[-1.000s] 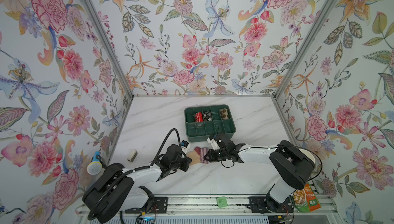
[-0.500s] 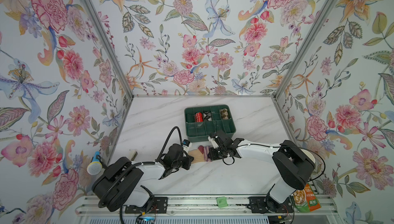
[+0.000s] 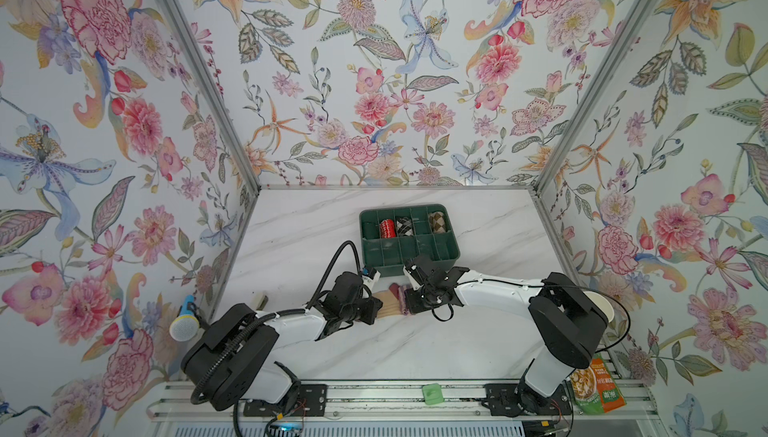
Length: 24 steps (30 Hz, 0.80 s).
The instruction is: Roll the socks
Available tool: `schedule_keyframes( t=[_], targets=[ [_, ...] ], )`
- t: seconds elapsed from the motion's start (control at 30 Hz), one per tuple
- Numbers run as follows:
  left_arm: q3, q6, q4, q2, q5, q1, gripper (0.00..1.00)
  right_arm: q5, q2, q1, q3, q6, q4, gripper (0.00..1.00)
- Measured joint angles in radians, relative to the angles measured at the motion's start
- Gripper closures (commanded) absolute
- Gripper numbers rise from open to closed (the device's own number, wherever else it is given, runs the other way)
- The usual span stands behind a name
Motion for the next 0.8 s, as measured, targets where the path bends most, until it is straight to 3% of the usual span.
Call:
schedule_keyframes(
  t=[0.3,0.5,0.8],
  targets=[
    [0.159,0.011,0.038,0.086,0.048,-0.064,1.00,0.000,0.000,0.000,0.000,-0.006,0.000,0.92],
    [0.175,0.011,0.038,0.198,0.072,-0.089,1.00,-0.001,0.000,0.000,0.000,-0.007,0.000,0.92],
    [0.189,0.018,0.037,0.235,0.074,-0.089,1.00,-0.008,0.001,-0.006,0.000,-0.020,0.001,0.92]
  ],
)
